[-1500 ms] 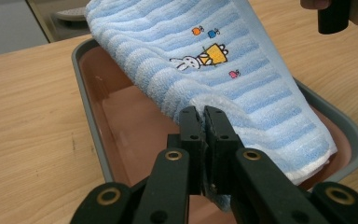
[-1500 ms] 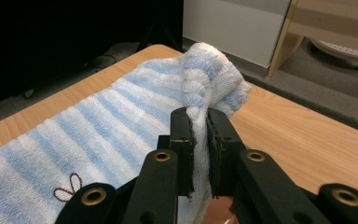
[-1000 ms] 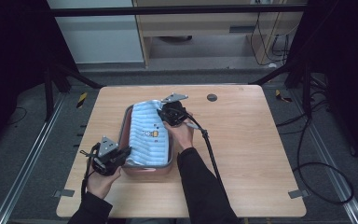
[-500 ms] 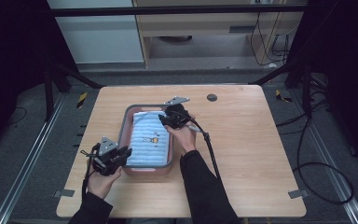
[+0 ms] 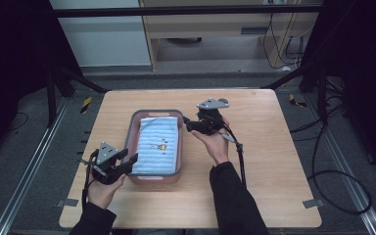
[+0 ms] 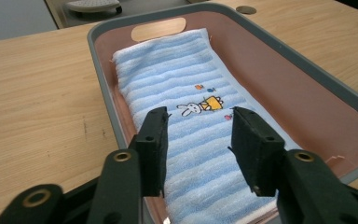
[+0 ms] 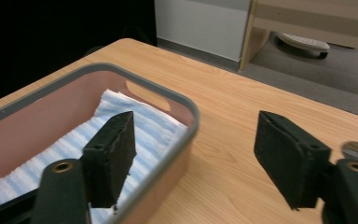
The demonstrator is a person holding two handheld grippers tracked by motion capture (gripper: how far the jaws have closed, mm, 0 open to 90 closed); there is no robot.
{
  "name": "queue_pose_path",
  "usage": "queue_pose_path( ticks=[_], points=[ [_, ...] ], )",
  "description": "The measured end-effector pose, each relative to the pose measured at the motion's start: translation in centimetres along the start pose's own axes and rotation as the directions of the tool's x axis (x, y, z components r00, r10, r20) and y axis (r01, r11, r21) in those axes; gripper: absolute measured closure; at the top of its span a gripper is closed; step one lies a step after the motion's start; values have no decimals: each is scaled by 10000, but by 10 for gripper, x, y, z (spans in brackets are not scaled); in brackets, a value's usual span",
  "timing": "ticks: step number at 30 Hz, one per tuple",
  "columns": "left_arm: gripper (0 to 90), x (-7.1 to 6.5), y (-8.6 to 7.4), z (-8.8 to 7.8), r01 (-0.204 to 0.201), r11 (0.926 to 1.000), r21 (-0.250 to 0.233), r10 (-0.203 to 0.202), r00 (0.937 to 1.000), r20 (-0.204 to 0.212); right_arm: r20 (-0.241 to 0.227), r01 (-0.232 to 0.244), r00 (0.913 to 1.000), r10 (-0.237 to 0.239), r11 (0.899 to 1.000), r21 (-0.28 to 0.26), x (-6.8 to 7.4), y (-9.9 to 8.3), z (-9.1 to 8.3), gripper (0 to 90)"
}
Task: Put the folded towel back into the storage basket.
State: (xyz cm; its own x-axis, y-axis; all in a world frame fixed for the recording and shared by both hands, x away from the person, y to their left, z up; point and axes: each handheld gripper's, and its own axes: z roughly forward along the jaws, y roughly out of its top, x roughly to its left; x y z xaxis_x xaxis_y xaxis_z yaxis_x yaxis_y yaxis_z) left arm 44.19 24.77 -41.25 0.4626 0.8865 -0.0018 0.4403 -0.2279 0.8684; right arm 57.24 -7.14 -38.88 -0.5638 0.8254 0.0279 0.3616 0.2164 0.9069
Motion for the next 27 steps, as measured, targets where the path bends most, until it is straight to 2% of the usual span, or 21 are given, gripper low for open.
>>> queue_pose_path(
  ticks=[6, 13, 25, 27],
  points=[
    [417, 6, -1, -4, 130, 9997, -201, -136, 9995, -296, 371, -396, 9985, 397, 9992, -32, -26, -17, -33, 234],
    [342, 13, -4, -5, 23, 9994, -354, -34, 9995, -315, 674, -712, 9952, 709, 9975, 17, -49, -39, -63, 221],
    [322, 32, -12, -16, 104, 9985, -546, -138, 9980, -624, 1061, -875, 9906, 858, 9961, 116, -75, -78, -109, 197],
    [324, 36, -14, -18, 169, 9983, -557, -208, 9974, -697, 1036, -1075, 9890, 1059, 9941, 104, -80, -86, -115, 203]
  ],
)
